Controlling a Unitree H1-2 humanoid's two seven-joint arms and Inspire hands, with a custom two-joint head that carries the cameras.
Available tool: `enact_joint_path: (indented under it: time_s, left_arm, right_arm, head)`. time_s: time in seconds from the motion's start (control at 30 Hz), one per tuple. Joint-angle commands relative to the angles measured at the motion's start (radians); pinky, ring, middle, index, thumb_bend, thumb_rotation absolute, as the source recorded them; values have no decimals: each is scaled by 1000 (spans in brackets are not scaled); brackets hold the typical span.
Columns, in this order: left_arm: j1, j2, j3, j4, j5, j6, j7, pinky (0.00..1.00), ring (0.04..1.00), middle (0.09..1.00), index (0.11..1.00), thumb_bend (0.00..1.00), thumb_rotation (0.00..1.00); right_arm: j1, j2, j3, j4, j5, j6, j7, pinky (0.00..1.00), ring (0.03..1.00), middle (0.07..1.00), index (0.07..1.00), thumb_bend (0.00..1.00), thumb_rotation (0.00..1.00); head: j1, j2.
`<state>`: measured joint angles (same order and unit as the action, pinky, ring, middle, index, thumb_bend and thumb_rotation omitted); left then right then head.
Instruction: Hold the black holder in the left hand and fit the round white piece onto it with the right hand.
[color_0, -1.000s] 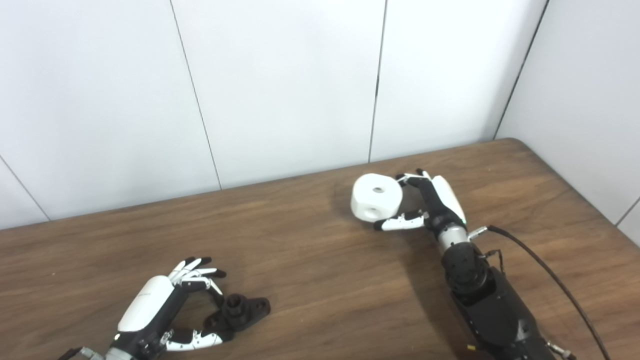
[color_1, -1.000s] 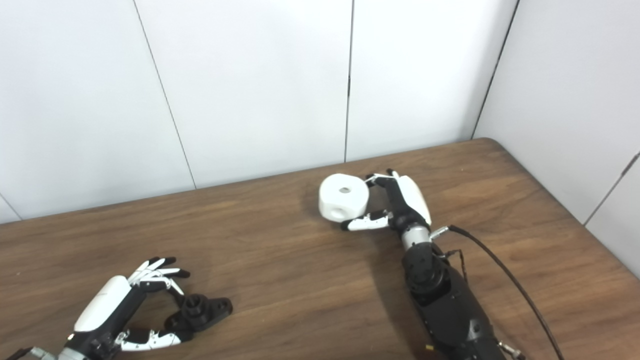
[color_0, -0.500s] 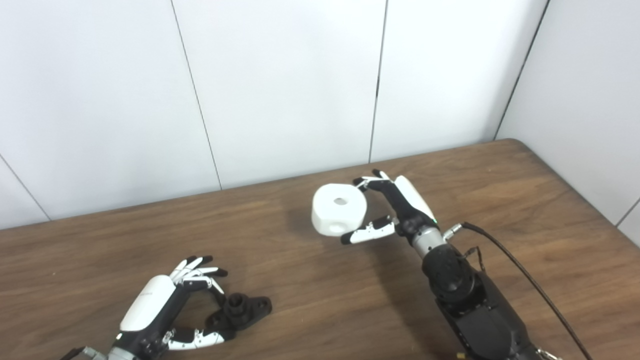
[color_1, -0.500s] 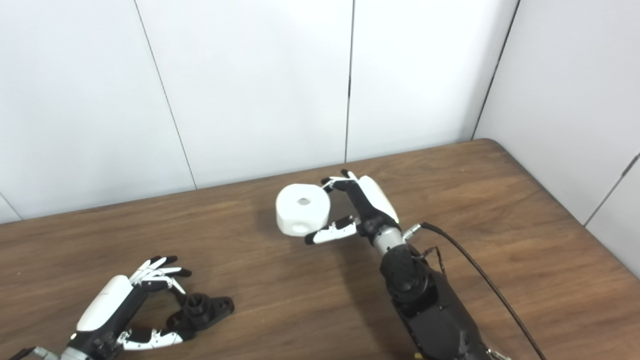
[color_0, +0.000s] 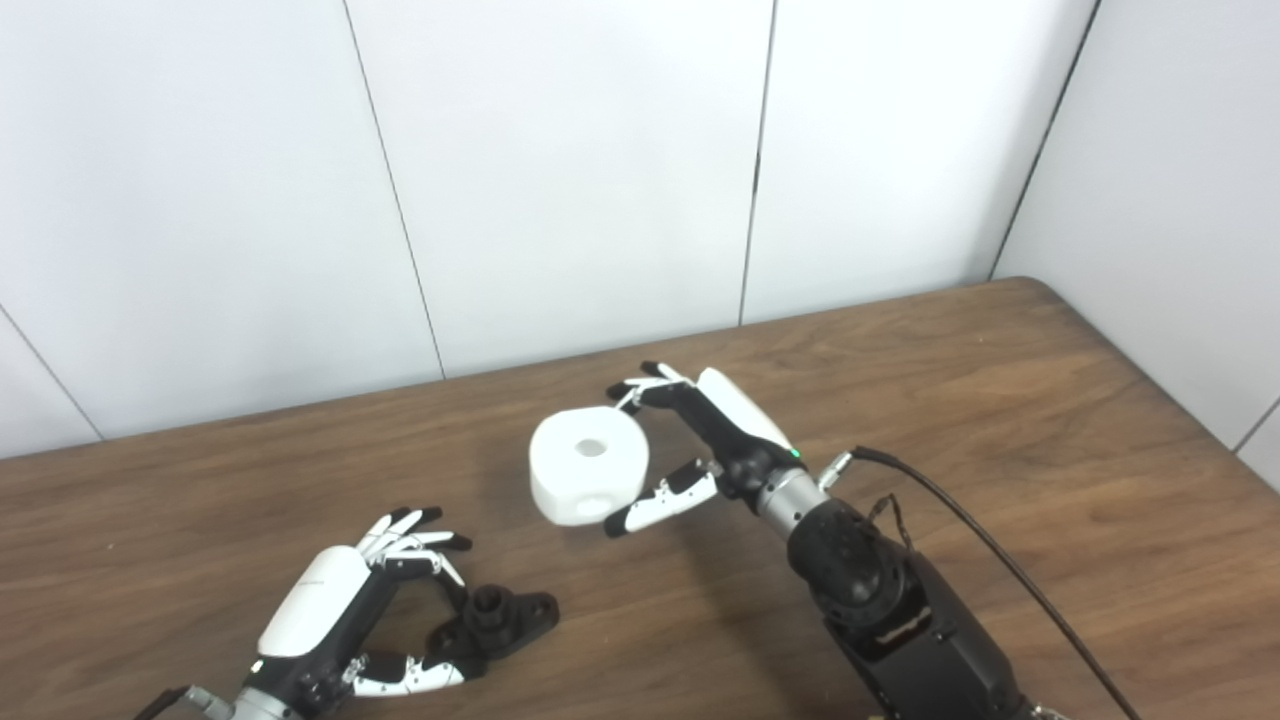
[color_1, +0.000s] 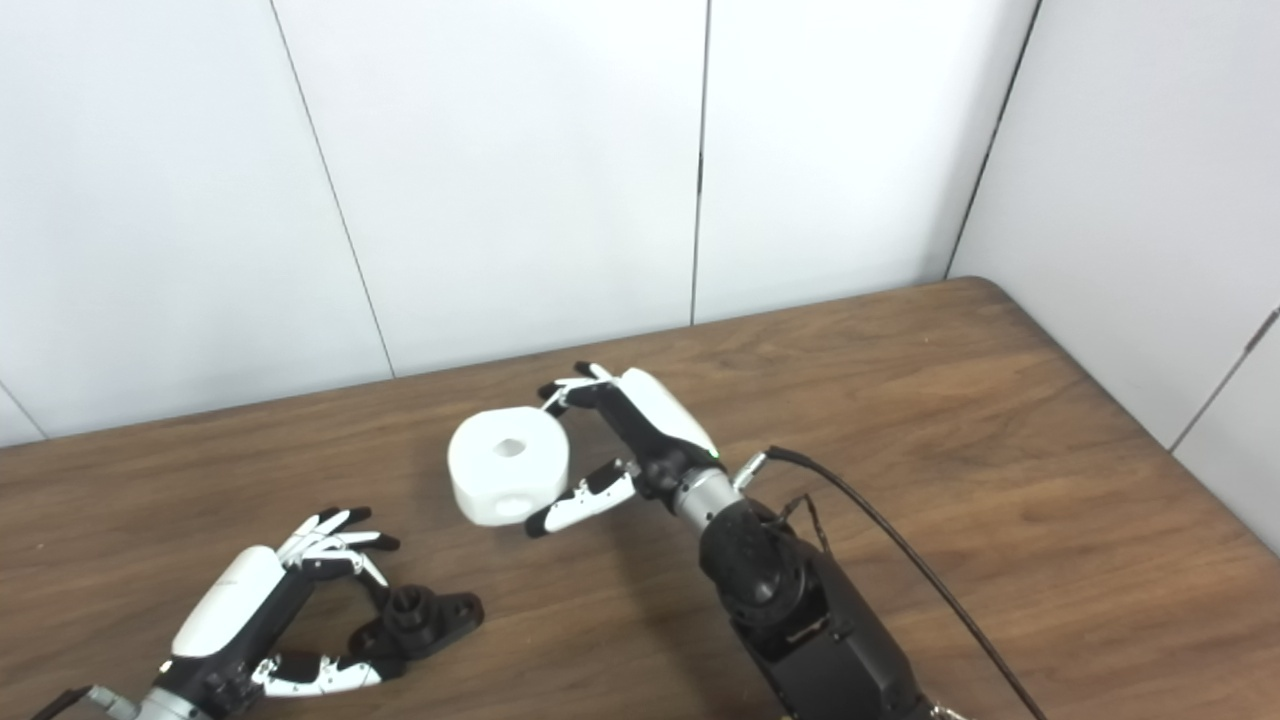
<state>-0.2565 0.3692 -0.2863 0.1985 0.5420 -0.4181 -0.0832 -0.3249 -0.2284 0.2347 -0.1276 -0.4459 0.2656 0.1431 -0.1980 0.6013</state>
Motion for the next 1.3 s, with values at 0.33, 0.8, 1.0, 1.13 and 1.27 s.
enact_joint_path:
  time_s: [0.33, 0.8, 1.0, 1.13, 1.27]
  left_arm:
    - [-7, -26, -41, -29, 49, 44, -19, 1000, 961, 810, 483, 522, 47]
    - [-8, -42, -56, -46, 71, 87, -24, 1000, 979, 820, 483, 523, 50]
    - [-9, -47, -56, -42, 73, 91, -20, 1000, 976, 822, 483, 523, 50]
    - [-8, -48, -56, -46, 73, 97, -23, 1000, 977, 825, 483, 523, 51]
    - [-9, -49, -55, -50, 77, 103, -23, 1000, 979, 826, 483, 523, 51]
  right_arm:
    - [-50, 5, 19, -69, 2, 3, 82, 1000, 978, 825, 483, 522, 153]
    - [-12, 11, 38, -126, 12, 9, 150, 1000, 984, 825, 483, 522, 150]
    - [4, 12, 36, -156, 16, 25, 171, 1000, 982, 823, 482, 522, 147]
    - [13, 11, 38, -165, 20, 26, 176, 1000, 982, 822, 482, 522, 146]
    - [22, 7, 39, -160, 23, 16, 174, 1000, 982, 822, 483, 522, 146]
  head:
    - [80, 20]
    - [145, 34]
    - [154, 36]
    - [163, 37]
    - [166, 39]
